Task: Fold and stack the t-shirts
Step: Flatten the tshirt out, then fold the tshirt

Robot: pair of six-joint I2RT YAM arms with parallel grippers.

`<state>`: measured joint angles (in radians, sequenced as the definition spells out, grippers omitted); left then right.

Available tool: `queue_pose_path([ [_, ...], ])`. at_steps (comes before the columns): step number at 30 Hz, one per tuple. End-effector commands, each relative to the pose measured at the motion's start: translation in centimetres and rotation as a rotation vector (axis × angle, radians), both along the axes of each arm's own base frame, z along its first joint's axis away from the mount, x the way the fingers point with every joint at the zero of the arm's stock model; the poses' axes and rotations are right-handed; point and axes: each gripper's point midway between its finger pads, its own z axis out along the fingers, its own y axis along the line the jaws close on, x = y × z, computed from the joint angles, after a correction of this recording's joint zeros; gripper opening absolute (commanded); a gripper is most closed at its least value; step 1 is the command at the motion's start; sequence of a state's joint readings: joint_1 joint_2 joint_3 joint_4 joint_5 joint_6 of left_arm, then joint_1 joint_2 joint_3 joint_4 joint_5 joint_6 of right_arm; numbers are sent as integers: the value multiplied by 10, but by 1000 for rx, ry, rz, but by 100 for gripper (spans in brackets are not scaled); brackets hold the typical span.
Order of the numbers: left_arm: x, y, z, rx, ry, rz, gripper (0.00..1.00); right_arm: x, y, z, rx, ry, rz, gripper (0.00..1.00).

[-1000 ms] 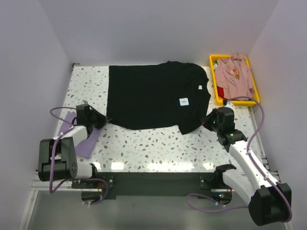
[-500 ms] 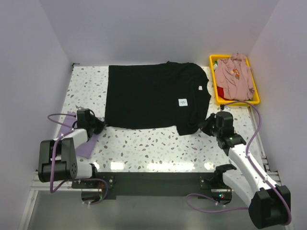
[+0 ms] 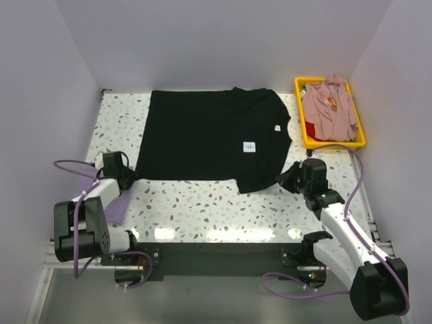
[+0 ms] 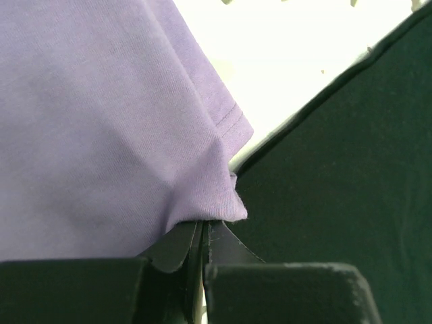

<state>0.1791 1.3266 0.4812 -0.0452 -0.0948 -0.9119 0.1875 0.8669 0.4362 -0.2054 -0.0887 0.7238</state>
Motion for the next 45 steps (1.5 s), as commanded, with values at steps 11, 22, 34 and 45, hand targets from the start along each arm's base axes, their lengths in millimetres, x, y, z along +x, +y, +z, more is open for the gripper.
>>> queue_pose_path([
  [11, -31, 18, -1, 98, 97, 12, 0, -2, -18, 21, -85, -20, -46, 0],
  [22, -30, 5, 50, 95, -50, -62, 0, -44, -38, 36, -143, 15, -83, 0],
  [34, 1, -2, 86, 61, -176, -87, 0, -46, -15, 51, -45, -37, 9, 0],
  [45, 87, -16, 82, 18, -157, -162, 0, 94, 0, 66, -194, 14, 87, 0],
])
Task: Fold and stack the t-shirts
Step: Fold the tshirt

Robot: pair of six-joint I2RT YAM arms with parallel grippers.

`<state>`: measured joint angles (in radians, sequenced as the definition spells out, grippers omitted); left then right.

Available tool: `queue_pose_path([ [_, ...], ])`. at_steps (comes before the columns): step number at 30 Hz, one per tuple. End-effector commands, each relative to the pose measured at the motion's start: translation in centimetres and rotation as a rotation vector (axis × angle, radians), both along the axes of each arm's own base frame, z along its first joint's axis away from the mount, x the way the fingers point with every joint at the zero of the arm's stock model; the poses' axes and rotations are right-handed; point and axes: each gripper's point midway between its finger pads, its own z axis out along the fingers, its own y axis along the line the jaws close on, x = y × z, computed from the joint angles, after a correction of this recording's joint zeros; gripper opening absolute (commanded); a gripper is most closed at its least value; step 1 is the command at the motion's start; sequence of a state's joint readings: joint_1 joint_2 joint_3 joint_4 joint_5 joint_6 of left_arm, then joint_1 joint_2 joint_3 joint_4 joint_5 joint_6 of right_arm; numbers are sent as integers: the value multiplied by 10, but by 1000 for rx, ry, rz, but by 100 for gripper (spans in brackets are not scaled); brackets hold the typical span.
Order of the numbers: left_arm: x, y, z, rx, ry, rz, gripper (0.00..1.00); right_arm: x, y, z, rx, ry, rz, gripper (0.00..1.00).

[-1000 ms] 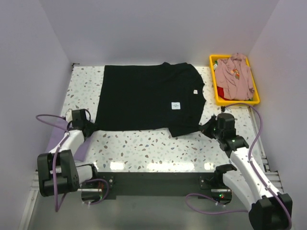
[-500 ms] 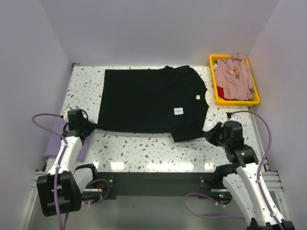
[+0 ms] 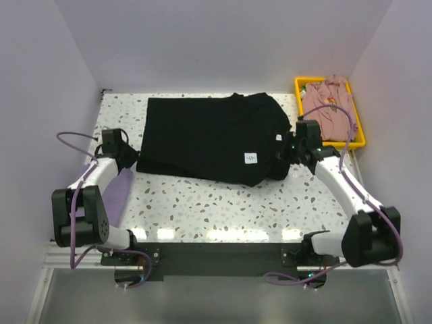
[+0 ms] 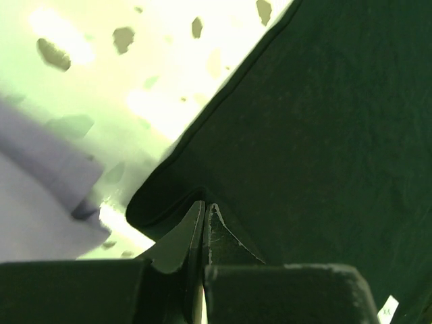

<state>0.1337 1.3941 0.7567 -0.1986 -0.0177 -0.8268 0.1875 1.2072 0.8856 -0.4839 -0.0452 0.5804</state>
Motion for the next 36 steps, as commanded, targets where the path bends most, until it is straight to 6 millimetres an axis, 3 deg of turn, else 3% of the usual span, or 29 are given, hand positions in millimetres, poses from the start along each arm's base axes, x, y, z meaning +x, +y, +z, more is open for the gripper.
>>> queue_pose_path([
  [1, 38, 3, 25, 7, -104, -4, 0, 57, 6, 34, -21, -131, 35, 0],
  [7, 65, 6, 17, 0, -84, -4, 0, 102, 7, 30, -65, -101, 17, 0],
  [13, 91, 8, 14, -10, -74, 1, 0, 132, 7, 36, -89, -108, -3, 0],
  [22, 108, 11, 10, -8, -58, -4, 0, 154, 5, 33, -99, -99, -15, 0],
  [29, 110, 11, 7, -5, -52, -8, 0, 158, -10, 39, -93, -137, -71, 0],
  [36, 113, 7, 4, -26, -47, -25, 0, 167, -9, 37, -79, -138, -58, 0],
])
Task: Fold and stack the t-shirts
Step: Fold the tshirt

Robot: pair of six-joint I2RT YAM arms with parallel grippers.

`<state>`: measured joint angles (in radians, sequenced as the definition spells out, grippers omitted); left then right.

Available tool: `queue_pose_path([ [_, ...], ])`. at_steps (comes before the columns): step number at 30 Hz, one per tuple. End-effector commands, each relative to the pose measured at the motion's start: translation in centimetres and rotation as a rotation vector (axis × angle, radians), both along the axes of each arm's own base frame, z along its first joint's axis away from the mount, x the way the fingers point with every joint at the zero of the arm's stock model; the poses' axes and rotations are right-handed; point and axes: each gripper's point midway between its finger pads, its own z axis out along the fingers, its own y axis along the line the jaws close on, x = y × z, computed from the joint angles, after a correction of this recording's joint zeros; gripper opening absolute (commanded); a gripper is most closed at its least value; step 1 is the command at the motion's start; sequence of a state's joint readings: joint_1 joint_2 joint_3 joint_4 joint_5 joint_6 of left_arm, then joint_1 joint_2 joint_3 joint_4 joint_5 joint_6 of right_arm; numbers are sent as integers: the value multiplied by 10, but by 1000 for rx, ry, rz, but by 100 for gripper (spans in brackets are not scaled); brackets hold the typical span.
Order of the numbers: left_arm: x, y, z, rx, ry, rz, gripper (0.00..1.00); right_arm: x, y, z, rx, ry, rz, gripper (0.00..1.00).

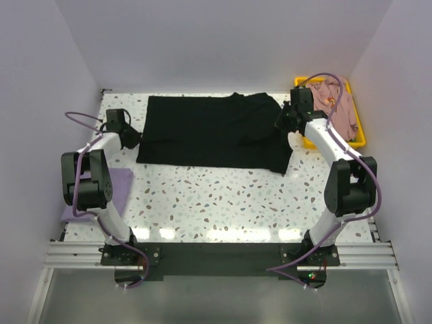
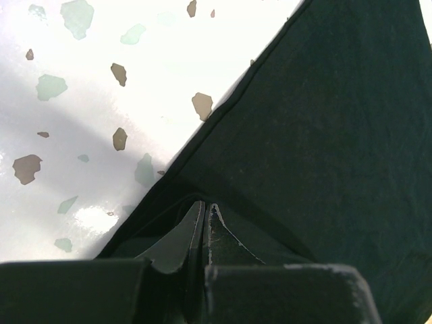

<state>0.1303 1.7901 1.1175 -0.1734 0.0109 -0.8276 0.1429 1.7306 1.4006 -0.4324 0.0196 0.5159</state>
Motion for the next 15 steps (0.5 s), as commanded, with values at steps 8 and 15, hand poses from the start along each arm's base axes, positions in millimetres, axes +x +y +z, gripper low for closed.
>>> queue_pose_path([
  [8, 19, 3, 13, -3, -47, 2, 0, 32, 3, 19, 10, -75, 6, 0],
  [15, 21, 2, 6, -6, -35, 1, 2, 39, 3, 18, 1, -74, 6, 0],
])
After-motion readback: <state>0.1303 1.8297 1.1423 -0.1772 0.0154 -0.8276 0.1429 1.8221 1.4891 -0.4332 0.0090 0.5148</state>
